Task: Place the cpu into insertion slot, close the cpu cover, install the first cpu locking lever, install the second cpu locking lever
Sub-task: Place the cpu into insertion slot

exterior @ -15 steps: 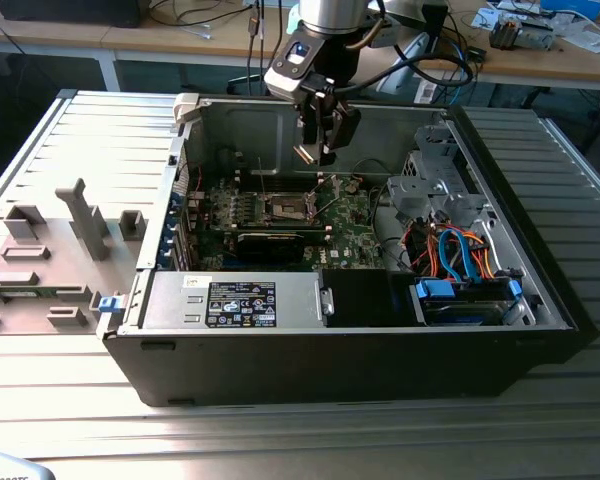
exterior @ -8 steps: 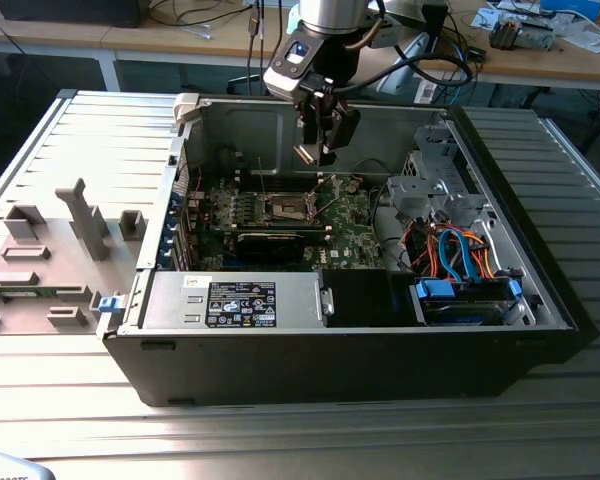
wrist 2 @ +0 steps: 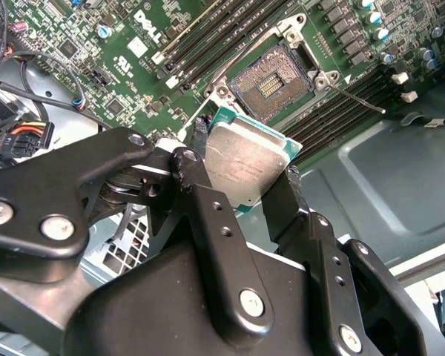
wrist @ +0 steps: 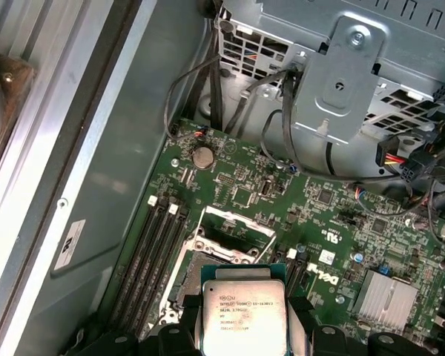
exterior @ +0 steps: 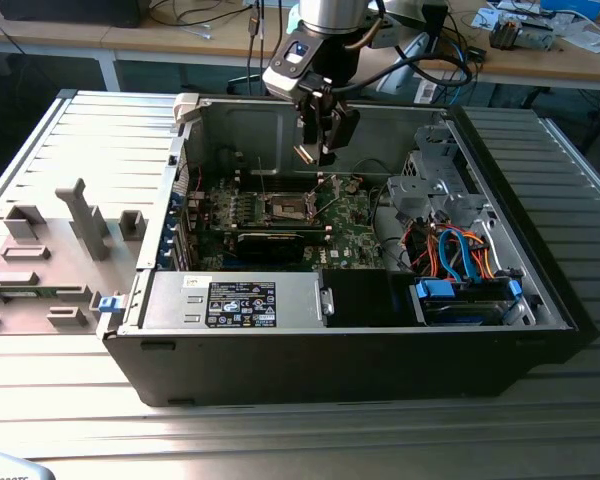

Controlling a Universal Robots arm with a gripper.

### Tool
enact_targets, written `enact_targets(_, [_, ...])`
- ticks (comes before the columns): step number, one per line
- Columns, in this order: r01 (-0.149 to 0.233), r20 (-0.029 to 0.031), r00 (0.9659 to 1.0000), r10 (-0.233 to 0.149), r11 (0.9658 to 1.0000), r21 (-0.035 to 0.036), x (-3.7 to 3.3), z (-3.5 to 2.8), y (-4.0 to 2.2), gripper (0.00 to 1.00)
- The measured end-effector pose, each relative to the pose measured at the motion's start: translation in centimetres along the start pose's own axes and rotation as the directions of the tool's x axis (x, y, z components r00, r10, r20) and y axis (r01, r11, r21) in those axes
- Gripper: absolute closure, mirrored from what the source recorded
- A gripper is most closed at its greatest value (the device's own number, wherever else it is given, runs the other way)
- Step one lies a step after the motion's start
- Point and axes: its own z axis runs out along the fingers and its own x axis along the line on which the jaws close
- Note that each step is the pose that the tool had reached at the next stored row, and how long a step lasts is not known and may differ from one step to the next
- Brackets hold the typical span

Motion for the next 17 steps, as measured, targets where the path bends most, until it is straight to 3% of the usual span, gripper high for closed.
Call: enact_targets(17, [-0.030, 0.0013, 0.9995, 0.030, 0.9995, 0.0009, 0.00, 0.00, 0.00, 0.46])
